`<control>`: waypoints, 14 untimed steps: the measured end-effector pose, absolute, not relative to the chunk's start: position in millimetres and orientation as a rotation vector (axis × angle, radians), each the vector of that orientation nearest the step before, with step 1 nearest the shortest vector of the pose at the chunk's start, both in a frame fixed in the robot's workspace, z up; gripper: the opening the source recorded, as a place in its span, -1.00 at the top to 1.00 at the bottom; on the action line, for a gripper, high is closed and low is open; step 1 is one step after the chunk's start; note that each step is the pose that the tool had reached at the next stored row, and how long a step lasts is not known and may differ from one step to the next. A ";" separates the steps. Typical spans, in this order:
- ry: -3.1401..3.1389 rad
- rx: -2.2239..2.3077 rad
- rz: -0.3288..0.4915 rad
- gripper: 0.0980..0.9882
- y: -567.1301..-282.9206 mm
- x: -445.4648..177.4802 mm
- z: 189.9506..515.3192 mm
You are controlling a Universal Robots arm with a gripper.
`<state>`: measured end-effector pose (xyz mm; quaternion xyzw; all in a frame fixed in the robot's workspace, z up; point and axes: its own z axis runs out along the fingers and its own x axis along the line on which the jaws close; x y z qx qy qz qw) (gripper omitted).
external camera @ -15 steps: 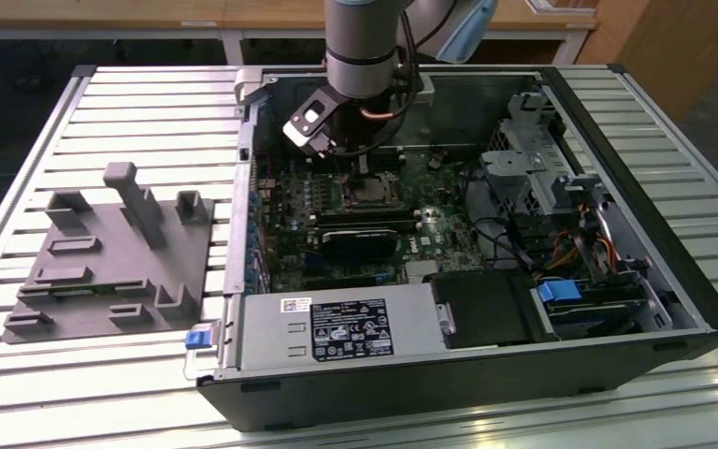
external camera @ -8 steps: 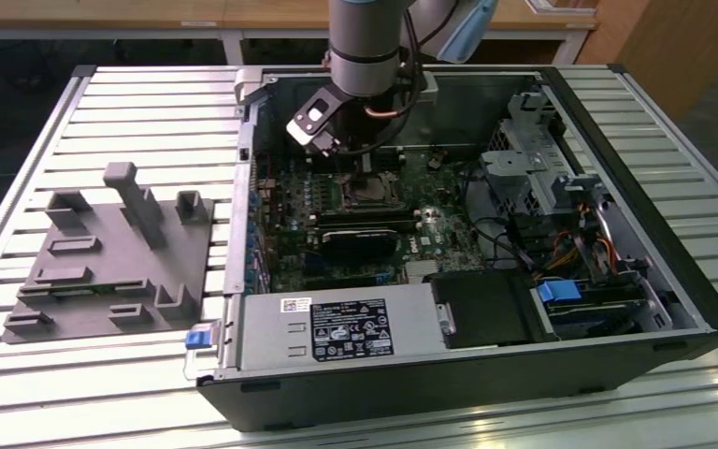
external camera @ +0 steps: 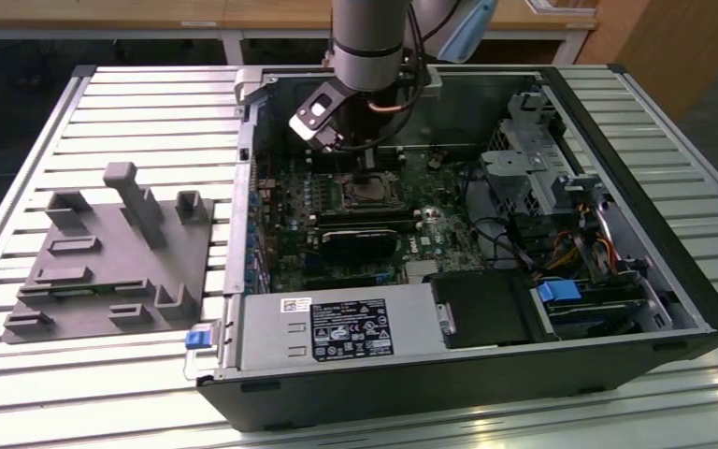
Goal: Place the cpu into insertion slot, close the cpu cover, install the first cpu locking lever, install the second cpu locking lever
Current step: 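Close the cpu cover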
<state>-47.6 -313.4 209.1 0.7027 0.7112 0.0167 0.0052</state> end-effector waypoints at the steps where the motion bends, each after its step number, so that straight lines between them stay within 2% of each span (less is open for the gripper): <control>1: 2.227 2.200 0.052 0.97 -313.4 -46.4 209.0; 14: 2.227 2.201 0.052 0.97 -313.4 -29.9 209.0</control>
